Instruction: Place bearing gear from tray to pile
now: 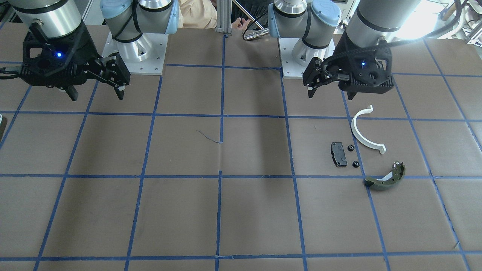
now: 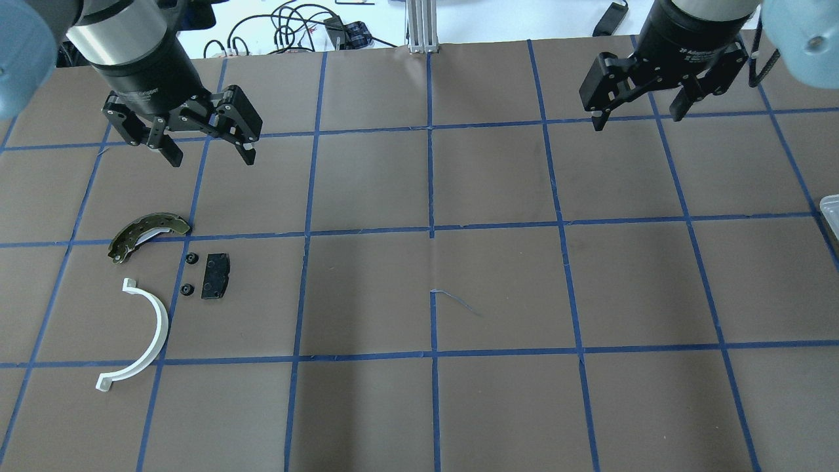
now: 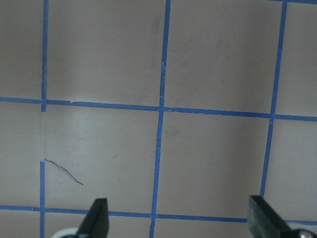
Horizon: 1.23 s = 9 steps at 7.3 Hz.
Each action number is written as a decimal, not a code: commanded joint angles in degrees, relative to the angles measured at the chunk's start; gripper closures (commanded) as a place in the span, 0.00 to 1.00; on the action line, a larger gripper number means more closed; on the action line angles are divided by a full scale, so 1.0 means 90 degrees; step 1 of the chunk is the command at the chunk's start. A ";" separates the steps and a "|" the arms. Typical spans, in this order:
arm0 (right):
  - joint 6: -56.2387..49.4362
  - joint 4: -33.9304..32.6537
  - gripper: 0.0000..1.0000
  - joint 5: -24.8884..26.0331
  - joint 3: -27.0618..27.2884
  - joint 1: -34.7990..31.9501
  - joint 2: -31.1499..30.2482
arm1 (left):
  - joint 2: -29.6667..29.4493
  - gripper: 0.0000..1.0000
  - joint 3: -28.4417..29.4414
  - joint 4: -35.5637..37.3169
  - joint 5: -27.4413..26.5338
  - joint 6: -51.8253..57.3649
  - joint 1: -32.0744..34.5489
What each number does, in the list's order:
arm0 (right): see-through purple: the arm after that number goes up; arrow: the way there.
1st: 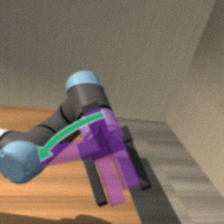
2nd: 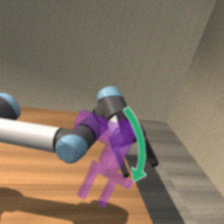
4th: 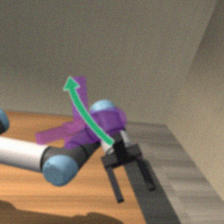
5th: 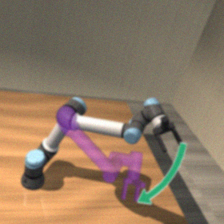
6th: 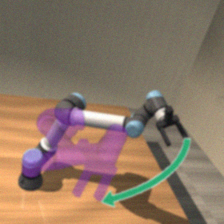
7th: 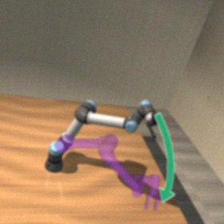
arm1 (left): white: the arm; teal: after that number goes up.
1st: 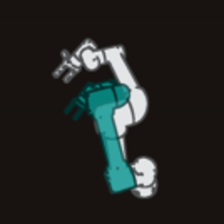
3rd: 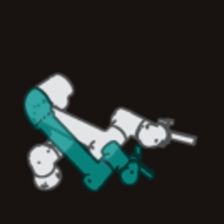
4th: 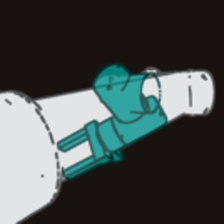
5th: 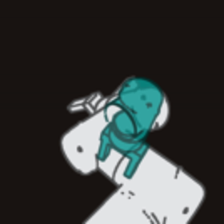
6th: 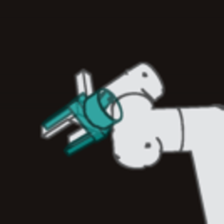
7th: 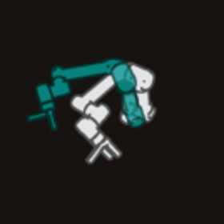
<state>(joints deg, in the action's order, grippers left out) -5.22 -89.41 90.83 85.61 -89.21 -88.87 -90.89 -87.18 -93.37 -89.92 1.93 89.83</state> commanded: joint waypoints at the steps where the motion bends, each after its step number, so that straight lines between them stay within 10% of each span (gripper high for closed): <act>1: 0.0004 0.0002 0.00 -0.0004 0.0000 0.0000 0.0001 | 0.0216 0.02 -0.0498 0.0871 0.0030 -0.0581 0.0272; 9: 0.0004 -0.0164 0.00 -0.0404 0.0010 0.0000 0.0011 | 0.0011 0.00 -0.0089 0.0443 -0.0019 -0.0185 0.0273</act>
